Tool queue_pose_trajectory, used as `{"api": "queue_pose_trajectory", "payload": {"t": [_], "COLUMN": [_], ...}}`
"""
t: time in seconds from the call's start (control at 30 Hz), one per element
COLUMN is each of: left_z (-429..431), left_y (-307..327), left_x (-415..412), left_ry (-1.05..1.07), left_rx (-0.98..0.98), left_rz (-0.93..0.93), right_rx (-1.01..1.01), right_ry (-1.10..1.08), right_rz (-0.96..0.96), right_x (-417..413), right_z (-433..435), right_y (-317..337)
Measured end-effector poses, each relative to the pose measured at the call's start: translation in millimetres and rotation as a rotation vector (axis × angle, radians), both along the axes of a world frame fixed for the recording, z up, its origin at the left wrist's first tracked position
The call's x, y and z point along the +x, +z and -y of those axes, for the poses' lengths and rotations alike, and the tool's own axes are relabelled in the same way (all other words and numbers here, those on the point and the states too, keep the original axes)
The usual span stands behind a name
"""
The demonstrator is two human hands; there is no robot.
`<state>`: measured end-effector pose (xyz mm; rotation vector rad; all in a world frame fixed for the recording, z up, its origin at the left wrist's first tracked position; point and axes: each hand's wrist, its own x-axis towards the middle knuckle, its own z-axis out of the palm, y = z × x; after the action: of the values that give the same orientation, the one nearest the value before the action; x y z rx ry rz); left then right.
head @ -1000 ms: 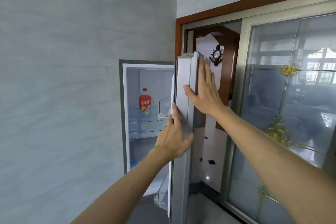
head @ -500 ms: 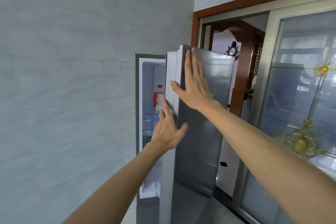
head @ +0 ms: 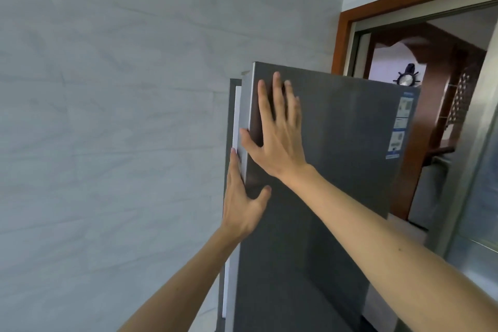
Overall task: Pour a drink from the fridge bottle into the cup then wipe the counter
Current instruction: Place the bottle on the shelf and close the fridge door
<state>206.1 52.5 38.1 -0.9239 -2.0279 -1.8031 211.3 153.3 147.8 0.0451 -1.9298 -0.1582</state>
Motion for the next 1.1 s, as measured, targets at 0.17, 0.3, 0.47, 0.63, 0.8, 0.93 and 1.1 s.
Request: {"api": "queue_pose_trajectory", "payload": {"t": [0.17,0.3,0.47,0.63,0.8,0.93,1.1], "left_z": [-9,-13,-16,-15,-12,-14,-16], "left_y": [-1,-5,-3,0,-1,1,1], "left_x": [-21,-37,-53,-64,-80,-95,-116], "left_ry": [0.01,0.031,0.038,0.022,-0.018,-0.03,-0.057], "left_rx": [0.121,0.165,0.183,0.171,0.143,0.127,0.143], "left_rz": [0.057,0.061,0.045,-0.005,-0.001,-0.008,0.026], "right_rx": [0.01,0.007,0.007,0.008,0.012,0.022,0.03], "right_ry": [0.048,0.07,0.055,0.046,0.022,-0.019,-0.079], "right_rz": [-0.076,-0.157,-0.167,-0.172,-0.172,-0.159,-0.146], "right_x": [-27,-43,-60,-73,-87,-101,-122], "right_z": [-1,-3,-3,-5,-5,-4,-4], "right_y": [-4,-5,-6,-7,-8,-8,-9]}}
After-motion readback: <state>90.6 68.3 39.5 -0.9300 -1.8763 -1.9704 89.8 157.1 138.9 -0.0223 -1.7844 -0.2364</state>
